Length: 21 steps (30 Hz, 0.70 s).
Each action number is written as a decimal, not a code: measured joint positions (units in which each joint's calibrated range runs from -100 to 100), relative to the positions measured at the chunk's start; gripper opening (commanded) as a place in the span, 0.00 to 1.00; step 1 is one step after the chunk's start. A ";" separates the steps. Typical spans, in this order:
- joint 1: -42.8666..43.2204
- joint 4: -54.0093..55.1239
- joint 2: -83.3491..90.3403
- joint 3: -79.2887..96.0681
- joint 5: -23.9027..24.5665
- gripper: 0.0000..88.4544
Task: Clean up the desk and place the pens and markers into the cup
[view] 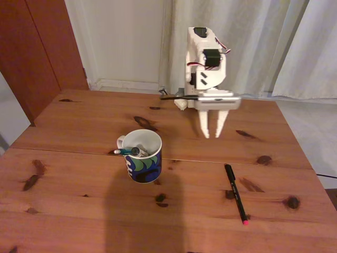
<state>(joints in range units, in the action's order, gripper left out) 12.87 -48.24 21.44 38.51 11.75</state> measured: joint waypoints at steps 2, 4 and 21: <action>1.83 -0.08 -1.69 -0.34 0.00 0.11; 3.37 -0.08 -3.73 -1.53 0.15 0.11; 6.16 -0.08 -29.66 -23.52 1.76 0.11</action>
<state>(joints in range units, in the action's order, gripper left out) 19.03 -48.32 -8.22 14.99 13.50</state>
